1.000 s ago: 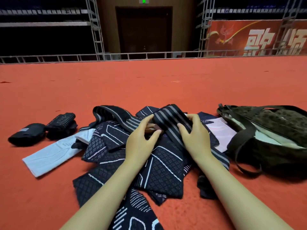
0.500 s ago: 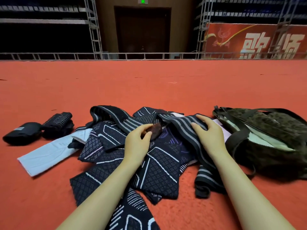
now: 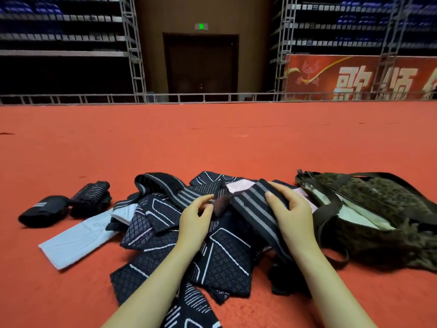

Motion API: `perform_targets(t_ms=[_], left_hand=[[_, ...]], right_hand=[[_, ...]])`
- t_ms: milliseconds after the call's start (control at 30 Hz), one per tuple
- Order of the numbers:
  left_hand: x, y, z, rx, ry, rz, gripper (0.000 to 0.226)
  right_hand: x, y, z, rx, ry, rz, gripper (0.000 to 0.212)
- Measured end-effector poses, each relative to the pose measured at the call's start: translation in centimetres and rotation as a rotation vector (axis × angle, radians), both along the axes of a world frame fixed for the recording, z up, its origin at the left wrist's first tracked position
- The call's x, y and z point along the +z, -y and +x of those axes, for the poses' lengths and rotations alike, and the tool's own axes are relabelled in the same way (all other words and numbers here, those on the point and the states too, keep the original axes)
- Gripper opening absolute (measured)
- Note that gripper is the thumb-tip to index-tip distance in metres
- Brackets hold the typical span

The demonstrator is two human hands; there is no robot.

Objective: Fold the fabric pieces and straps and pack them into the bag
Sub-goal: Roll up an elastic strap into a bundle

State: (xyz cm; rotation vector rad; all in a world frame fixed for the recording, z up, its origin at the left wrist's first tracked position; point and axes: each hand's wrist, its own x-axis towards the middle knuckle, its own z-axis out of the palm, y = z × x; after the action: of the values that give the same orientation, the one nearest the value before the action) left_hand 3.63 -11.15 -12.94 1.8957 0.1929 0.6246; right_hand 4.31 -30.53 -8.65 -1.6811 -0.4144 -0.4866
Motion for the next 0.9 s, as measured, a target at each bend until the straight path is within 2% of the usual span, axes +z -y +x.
perform_targets(t_ms=[67, 200, 267, 367, 433, 533, 600, 700, 767, 833, 900], left_hand=[[0.8, -0.1, -0.8, -0.038, -0.014, -0.085, 0.026], [0.6, 0.6, -4.7, 0.034, 0.037, -0.062, 0.020], [0.3, 1.8, -7.1, -0.025, -0.014, -0.196, 0.021], [2.1, 3.7, -10.0, -0.158, -0.186, -0.471, 0.020], [4.1, 3.8, -11.6, -0.182, -0.186, -0.572, 0.019], [5.3, 2.3, -12.9, -0.203, -0.071, -0.451, 0.022], [5.6, 1.3, -14.1, -0.269, -0.071, -0.413, 0.027], [6.0, 1.1, -16.4, -0.469, -0.090, -0.505, 0.037], [6.2, 1.4, -18.0, -0.599, -0.075, -0.627, 0.039], [6.5, 1.2, -19.3, -0.668, -0.055, -0.651, 0.039], [6.4, 0.2, -20.3, -0.629, -0.032, -0.505, 0.029]], right_hand=[[0.0, 0.0, -2.2, 0.044, 0.005, -0.054, 0.026], [1.5, 1.5, -5.8, 0.055, 0.048, -0.135, 0.026], [3.4, 2.1, -7.4, 0.049, 0.071, -0.139, 0.024], [6.7, 2.3, -10.0, 0.077, 0.104, -0.172, 0.024], [8.5, 2.3, -11.9, 0.130, 0.102, -0.226, 0.025], [10.4, 2.2, -14.6, 0.251, 0.074, -0.284, 0.023], [11.1, 2.0, -16.1, 0.331, 0.046, -0.278, 0.021], [11.7, 1.3, -17.9, 0.444, -0.011, -0.274, 0.020], [11.7, 0.5, -18.6, 0.470, -0.021, -0.326, 0.020], [11.4, -0.3, -18.8, 0.470, -0.032, -0.377, 0.020], [11.3, -0.9, -18.7, 0.438, -0.047, -0.416, 0.019]])
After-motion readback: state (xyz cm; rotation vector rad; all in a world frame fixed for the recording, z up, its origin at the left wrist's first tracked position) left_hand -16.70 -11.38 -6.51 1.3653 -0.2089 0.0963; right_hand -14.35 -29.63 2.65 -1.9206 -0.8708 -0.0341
